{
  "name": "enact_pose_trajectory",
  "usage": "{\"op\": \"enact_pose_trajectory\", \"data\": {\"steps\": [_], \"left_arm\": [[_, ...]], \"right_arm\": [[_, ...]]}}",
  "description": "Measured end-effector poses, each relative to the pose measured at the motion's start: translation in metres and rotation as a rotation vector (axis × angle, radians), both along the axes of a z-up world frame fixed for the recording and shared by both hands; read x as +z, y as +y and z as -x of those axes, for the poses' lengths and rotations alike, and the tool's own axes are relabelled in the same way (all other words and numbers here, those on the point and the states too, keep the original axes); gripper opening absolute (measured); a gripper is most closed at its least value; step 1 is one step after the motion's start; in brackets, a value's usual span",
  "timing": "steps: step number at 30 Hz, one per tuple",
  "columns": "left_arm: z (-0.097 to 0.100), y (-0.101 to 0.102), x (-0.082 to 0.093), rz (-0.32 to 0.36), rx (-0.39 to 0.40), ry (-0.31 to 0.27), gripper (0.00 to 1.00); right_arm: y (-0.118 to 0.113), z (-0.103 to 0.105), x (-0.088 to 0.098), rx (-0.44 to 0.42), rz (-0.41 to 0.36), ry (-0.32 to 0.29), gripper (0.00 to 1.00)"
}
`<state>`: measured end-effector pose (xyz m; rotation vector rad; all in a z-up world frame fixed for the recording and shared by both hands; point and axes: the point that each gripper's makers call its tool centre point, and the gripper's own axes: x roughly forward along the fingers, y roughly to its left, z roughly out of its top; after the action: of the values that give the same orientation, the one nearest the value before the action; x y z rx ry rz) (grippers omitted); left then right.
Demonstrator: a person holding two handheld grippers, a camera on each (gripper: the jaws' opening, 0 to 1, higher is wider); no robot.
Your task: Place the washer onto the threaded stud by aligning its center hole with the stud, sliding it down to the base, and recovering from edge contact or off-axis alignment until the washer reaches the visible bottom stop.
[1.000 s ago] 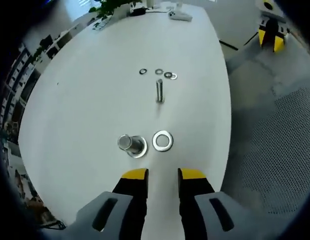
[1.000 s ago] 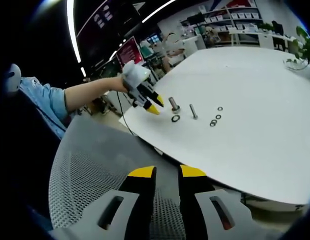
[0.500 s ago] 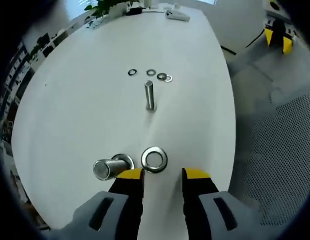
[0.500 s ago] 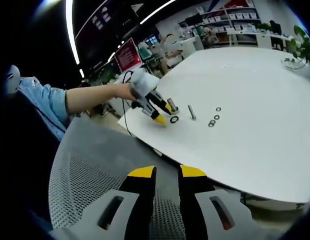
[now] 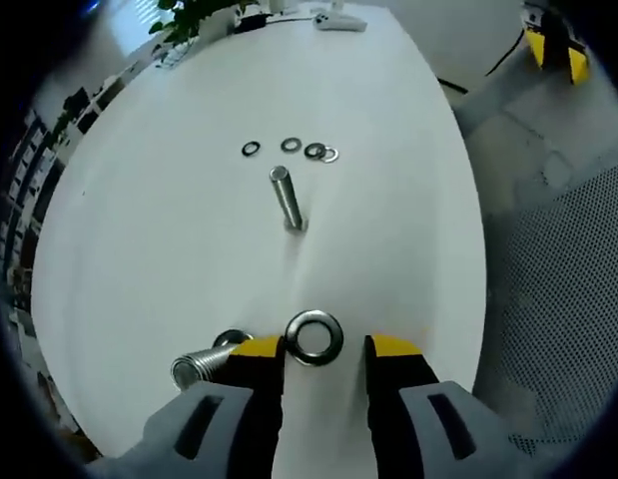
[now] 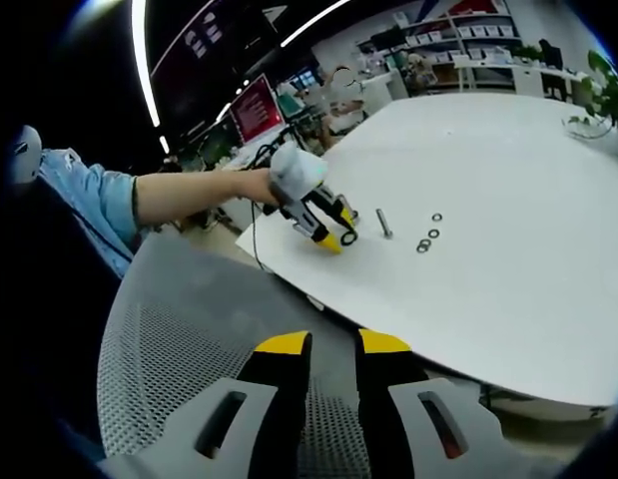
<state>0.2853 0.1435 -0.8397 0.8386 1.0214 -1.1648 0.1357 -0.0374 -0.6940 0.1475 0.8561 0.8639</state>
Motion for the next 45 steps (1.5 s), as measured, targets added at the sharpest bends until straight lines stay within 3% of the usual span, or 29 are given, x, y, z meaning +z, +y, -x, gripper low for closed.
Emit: {"op": "enact_pose_trajectory", "data": {"steps": [3,5,10,16,19,29,36,45], "left_arm": [[-0.001,-0.001,0.000,-0.013,0.024,0.008,0.29],[-0.002,0.001,0.000,-0.032,0.023,0.005,0.21],[-0.002,0.002,0.002,-0.037,0.021,-0.008,0.20],[-0.004,0.003,0.008,-0.021,0.000,-0.075,0.19],[-0.003,-0.001,0.019,0.042,0.065,-0.051,0.19],[-0.002,0.019,0.051,0.025,0.074,-0.070,0.19],[-0.016,0.022,0.081,0.028,0.075,-0.106,0.19],[-0.040,0.023,0.089,-0.040,0.032,-0.166,0.19]], "right_arm": [[0.000,0.000,0.000,-0.002,-0.001,0.000,0.20],[0.000,0.000,0.000,-0.003,-0.002,-0.001,0.20],[0.000,0.000,0.001,-0.009,-0.004,-0.002,0.20],[-0.001,0.000,0.001,-0.010,-0.003,-0.003,0.20],[-0.001,0.000,0.001,-0.008,-0.003,-0.003,0.20],[0.000,-0.001,0.001,-0.005,-0.005,-0.006,0.20],[-0.001,-0.001,0.001,-0.006,-0.004,-0.005,0.20],[-0.001,0.000,0.000,-0.009,-0.001,-0.002,0.20]]}}
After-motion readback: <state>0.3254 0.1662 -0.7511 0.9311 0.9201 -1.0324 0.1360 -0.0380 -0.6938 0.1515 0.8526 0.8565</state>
